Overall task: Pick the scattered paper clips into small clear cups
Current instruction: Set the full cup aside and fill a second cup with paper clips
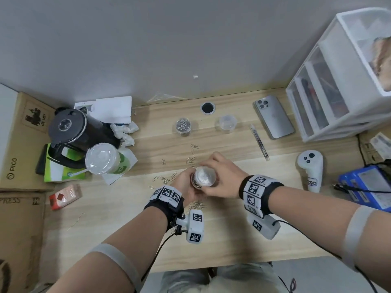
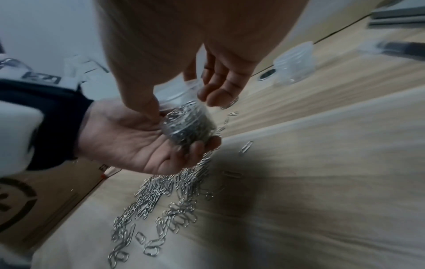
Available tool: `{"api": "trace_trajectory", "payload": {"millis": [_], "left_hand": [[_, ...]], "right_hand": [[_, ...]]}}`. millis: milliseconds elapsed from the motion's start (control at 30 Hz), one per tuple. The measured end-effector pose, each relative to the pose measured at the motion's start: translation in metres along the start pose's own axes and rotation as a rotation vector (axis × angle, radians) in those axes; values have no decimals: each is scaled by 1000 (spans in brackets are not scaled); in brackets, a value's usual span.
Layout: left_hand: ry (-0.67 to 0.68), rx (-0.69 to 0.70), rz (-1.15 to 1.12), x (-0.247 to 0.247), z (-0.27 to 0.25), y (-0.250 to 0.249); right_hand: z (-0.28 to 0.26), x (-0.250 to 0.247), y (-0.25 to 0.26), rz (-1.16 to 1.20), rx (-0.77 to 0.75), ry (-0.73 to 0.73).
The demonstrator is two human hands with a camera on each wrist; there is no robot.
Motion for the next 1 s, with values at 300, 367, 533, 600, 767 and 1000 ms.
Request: {"api": "trace_trajectory", "payload": {"millis": [300, 367, 533, 600, 767, 1000], "left_hand": [[36, -14, -81, 1, -9, 1], [30, -23, -104, -1, -9, 3], [49, -39, -176, -5, -10, 8], [53, -52, -184, -7, -10, 11], [63, -67, -233, -10, -12, 14], [56, -58, -254, -19, -13, 14]], "right_hand": [[9, 13, 19, -317, -48, 82], [9, 14, 22, -362, -57, 86], [10, 17, 29, -375, -120, 114], [12, 18, 30, -392, -138, 141], [15, 20, 36, -467, -181, 174], [25, 32, 47, -617, -163, 266]]}}
Point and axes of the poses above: each hand's wrist, its own z-axis towards the middle knuckle, its own x-axis out of the palm, y = z × x, the point moved 7 cm from there along z, towards the middle knuckle, and after that the axes turned 3 degrees about z, right-handed, at the moved point
